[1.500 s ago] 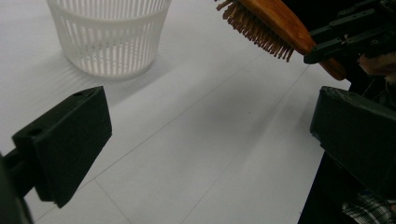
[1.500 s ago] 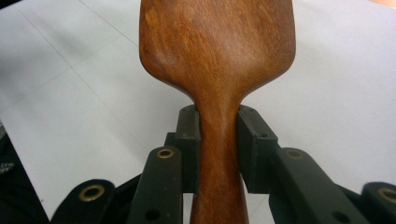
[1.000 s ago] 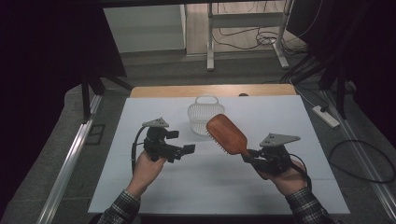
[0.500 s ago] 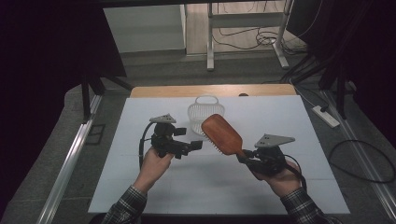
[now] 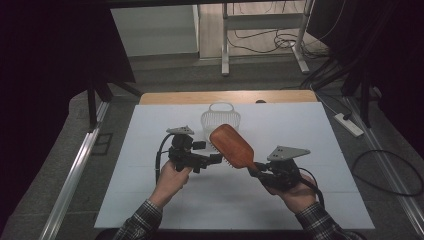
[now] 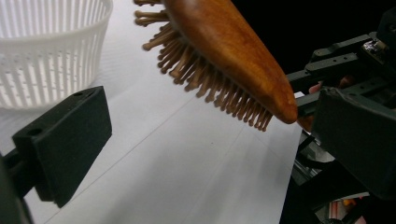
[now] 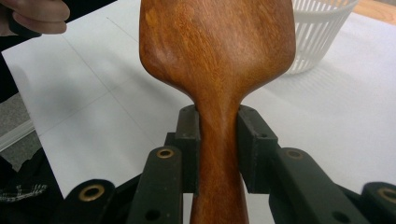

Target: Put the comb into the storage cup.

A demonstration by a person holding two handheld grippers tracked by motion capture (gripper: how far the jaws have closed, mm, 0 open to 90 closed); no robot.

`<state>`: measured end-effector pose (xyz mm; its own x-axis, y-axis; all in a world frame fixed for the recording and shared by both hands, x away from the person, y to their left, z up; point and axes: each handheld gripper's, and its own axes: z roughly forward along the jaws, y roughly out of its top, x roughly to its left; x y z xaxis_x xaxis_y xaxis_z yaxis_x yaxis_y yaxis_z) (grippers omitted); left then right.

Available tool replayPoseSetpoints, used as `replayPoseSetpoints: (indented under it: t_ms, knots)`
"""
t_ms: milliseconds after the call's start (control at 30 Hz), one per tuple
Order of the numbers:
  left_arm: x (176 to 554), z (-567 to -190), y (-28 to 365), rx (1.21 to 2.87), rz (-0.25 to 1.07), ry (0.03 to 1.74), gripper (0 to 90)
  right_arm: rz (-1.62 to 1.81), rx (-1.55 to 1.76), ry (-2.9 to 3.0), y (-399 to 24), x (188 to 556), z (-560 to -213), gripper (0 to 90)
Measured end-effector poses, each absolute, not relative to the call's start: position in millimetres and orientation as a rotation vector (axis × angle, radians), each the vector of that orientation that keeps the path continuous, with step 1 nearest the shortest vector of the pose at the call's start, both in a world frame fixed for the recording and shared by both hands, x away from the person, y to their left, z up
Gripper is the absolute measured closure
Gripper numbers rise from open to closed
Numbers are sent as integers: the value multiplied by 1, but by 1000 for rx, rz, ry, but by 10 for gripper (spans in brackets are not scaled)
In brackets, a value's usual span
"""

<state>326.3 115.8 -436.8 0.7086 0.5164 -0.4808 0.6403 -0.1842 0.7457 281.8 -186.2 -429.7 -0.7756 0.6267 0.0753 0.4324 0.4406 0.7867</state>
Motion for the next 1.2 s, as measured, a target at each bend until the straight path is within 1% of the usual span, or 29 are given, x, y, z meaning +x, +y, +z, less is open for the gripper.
replayPoseSetpoints:
  t_ms: [400, 967, 1067, 1133, 1167, 1200]
  knots:
    - [327, -440, 109, 1840, -186, 911, 0, 1266, 886, 2474, -172, 277, -436, 721]
    - [332, -443, 109, 1776, -270, 965, 0, 1287, 824, 2473, -159, 270, -439, 721]
    - [331, -443, 110, 1773, -270, 979, 37, 1290, 813, 2473, -158, 269, -439, 721]
    - [331, -443, 111, 1770, -275, 986, 80, 1293, 806, 2473, -158, 269, -440, 721]
    - [331, -443, 111, 1761, -284, 987, 80, 1293, 806, 2473, -158, 269, -440, 721]
    - [332, -444, 113, 1742, -309, 985, 146, 1295, 800, 2472, -157, 268, -440, 721]
